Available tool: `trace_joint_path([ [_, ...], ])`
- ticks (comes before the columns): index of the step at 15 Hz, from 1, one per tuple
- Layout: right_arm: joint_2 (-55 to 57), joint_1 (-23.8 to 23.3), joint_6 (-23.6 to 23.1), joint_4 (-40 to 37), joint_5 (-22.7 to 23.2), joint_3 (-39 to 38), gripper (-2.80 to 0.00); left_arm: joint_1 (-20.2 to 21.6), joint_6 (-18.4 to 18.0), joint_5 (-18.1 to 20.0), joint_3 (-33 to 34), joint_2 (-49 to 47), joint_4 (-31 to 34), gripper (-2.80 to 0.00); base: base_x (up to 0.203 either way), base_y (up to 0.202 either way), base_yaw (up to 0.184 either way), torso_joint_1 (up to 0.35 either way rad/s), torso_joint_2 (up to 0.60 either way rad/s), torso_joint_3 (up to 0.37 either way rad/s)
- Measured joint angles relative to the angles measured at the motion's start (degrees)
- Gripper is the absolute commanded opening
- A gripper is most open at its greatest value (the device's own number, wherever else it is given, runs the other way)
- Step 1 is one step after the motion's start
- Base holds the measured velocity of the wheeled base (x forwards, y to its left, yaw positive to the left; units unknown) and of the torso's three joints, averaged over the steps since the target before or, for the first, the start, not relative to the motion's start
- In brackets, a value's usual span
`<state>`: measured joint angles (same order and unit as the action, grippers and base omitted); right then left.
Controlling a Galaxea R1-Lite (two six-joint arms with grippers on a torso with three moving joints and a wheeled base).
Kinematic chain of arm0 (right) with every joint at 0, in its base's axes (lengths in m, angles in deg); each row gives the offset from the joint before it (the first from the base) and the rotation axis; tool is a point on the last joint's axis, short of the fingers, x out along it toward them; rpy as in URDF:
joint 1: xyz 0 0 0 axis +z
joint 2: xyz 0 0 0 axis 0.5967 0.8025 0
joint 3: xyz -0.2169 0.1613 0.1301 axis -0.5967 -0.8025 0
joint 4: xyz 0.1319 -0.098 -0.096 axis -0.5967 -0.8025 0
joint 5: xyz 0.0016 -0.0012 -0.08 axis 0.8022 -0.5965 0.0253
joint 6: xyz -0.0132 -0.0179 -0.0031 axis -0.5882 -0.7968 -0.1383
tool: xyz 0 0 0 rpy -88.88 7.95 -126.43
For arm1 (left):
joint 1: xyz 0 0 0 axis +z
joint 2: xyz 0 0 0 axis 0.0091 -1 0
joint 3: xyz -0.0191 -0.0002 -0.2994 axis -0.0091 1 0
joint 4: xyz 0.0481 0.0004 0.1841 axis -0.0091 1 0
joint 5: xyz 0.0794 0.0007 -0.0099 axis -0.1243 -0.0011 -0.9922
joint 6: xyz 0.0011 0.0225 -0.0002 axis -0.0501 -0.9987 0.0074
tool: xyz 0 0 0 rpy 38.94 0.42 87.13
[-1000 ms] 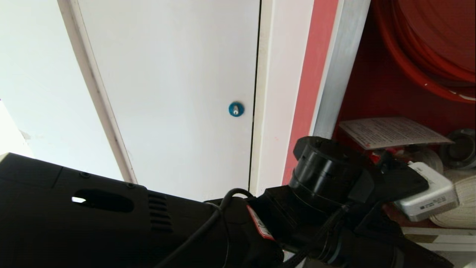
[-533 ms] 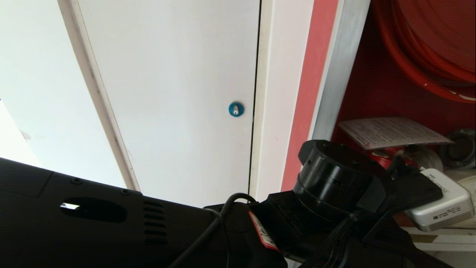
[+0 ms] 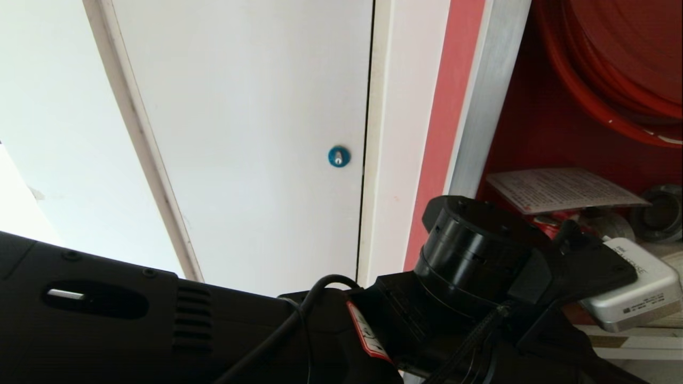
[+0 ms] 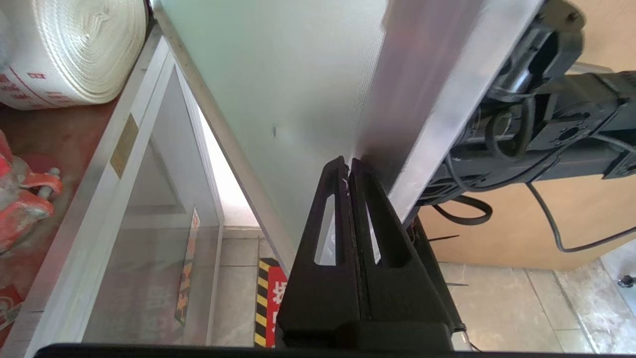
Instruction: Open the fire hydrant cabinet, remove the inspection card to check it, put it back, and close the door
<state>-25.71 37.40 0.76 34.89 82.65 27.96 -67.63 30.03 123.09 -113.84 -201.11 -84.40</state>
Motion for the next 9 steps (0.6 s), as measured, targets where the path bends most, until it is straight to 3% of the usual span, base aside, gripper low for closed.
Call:
trace_joint_path([
  [5, 0.0, 0.0, 0.02, 0.0, 0.0, 0.0, -2.8, 6.12, 0.02, -0.02, 2.65, 1.01, 0.02, -2.8, 0.0, 0.0, 0.0, 0.0, 0.0, 0.0],
  [9, 0.0, 0.0, 0.02, 0.0, 0.0, 0.0, -2.8, 17.34, -0.3, 0.0, 8.4, 3.22, -0.27, -2.8, 0.0, 0.0, 0.0, 0.0, 0.0, 0.0],
])
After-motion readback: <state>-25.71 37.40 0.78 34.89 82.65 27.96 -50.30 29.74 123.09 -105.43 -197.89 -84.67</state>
